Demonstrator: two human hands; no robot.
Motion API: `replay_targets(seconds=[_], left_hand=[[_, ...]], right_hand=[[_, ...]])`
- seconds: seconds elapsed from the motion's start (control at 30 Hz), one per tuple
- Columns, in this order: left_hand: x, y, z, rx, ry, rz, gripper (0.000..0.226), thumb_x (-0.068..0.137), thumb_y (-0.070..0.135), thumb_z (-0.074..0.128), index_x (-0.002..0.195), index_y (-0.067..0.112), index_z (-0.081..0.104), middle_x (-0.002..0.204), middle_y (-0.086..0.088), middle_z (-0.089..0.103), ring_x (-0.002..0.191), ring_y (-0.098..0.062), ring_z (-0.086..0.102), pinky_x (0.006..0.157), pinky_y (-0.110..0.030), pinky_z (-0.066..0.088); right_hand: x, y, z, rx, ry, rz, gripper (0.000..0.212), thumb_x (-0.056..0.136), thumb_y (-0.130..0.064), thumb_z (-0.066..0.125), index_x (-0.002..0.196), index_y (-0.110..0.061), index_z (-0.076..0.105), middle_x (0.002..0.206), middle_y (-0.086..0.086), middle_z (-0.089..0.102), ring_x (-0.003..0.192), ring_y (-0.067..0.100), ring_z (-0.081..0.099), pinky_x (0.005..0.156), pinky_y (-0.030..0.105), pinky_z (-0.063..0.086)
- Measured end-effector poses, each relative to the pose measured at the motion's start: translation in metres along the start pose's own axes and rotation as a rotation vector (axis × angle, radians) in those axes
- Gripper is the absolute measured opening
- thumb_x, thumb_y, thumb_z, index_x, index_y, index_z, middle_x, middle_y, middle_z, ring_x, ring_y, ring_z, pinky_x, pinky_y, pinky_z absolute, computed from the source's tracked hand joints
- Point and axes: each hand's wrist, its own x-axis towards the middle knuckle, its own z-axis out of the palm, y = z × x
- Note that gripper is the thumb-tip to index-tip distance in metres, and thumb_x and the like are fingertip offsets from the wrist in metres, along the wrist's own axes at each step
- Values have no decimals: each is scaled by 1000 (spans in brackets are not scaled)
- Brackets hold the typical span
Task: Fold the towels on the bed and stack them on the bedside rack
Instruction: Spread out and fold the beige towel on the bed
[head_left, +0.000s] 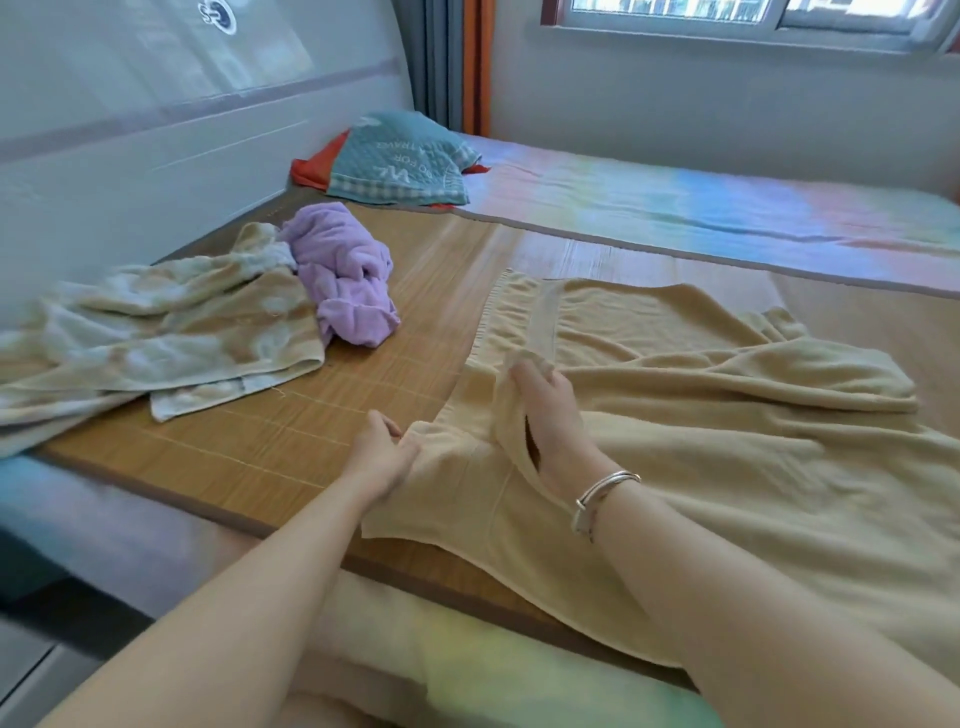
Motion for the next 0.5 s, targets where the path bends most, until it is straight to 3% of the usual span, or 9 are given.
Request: replay_targets(seconds=[0.07,0.17,0.23,0.33,0.4,0.5], left_hand=[[-8,-17,-5,-32,-74,-47,30,89,16,61,108,13,39,93,-4,54,78,-17,52,54,-26,39],[-16,-37,-10,-42,-123,-36,20,88,10,61,104,11,48,91,-4,59,76,-17,55,57,-25,44],[-17,-46,-16,-57,-156,-32,18,90,24,62,99,9,55,95,-7,62,79,-17,56,61,-25,44],[-15,-54,-28,-170,-297,-108,41,84,48,65,103,13,57,110,-7,62,91,-16,57,71,-27,44],[-13,-58,-36,-159,-415,-115,34,77,38,76,98,18,57,105,-2,63,100,-20,59,78,-34,46],[-6,-60,-40,-146,-332,-49,13,80,8,70,83,16,60,86,-3,64,82,-16,60,71,-27,46]], right_hand=[[-3,24,18,-271,-111,-67,23,89,-15,46,68,-19,38,64,-3,38,62,12,36,60,30,32],[-3,61,35,-497,-233,-130,18,89,-16,45,73,-20,37,69,-4,37,66,12,35,64,31,32],[-4,75,43,-508,-259,-140,16,91,-15,45,77,-19,38,72,-3,35,68,12,33,62,29,31],[-4,72,51,-316,-103,-248,20,89,-16,46,72,-20,36,68,-4,34,66,14,32,62,34,30],[2,61,56,-235,-42,-325,20,86,-20,46,69,-20,35,65,-6,33,64,14,31,61,36,30],[7,55,64,-315,-127,-396,20,84,-24,47,69,-15,37,65,-4,35,63,15,33,60,35,31]])
